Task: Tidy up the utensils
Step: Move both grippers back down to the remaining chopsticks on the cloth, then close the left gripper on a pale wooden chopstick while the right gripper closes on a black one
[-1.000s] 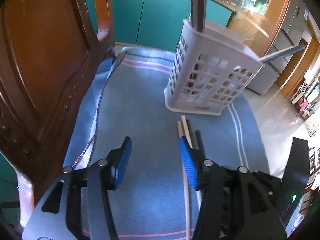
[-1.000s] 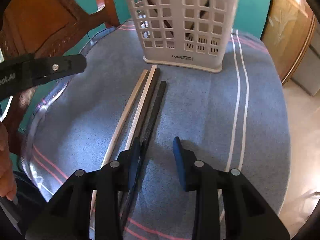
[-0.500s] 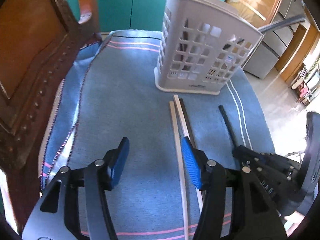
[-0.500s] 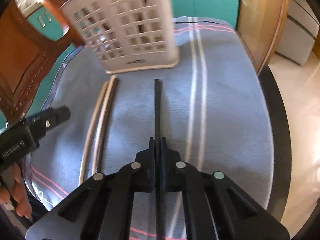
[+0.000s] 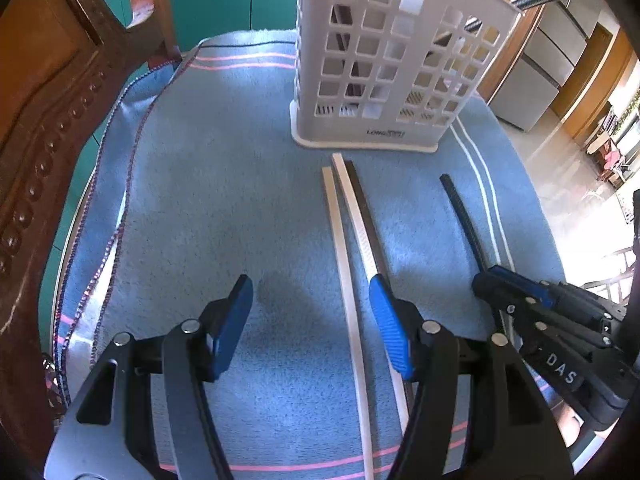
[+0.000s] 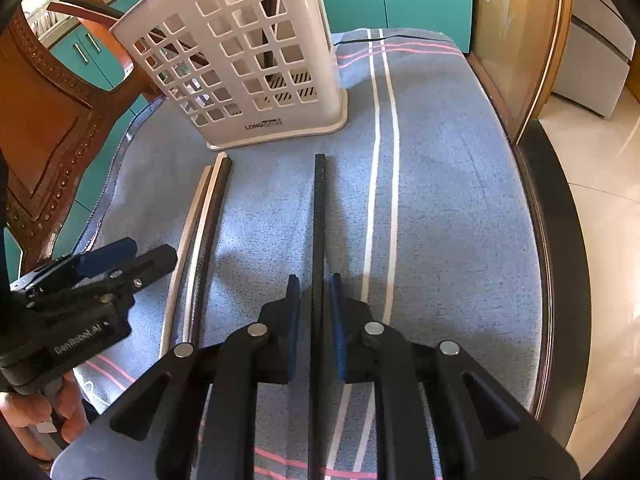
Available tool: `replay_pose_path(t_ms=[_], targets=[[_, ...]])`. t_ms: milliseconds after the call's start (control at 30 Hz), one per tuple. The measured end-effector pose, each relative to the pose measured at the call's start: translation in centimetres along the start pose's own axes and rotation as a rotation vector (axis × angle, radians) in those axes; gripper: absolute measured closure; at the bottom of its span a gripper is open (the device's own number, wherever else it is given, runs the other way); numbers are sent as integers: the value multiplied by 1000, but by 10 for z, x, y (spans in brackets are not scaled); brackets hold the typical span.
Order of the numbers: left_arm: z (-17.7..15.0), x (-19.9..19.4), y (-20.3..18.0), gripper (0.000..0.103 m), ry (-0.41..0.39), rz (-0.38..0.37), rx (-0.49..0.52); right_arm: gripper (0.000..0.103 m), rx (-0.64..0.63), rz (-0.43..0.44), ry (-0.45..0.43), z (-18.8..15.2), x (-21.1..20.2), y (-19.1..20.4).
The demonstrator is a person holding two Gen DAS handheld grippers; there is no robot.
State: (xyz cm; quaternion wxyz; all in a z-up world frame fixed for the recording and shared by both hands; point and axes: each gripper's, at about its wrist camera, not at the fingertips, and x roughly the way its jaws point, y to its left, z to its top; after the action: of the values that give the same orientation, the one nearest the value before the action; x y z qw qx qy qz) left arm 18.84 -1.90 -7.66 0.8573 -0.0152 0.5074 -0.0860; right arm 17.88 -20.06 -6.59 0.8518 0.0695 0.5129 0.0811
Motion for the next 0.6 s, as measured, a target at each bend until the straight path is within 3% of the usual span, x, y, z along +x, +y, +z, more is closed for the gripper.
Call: replay_pose_path(t_ms=[600], targets=[[-3,7,3,36,29,16,8,73,-2,-2,-10,1,0,-1]])
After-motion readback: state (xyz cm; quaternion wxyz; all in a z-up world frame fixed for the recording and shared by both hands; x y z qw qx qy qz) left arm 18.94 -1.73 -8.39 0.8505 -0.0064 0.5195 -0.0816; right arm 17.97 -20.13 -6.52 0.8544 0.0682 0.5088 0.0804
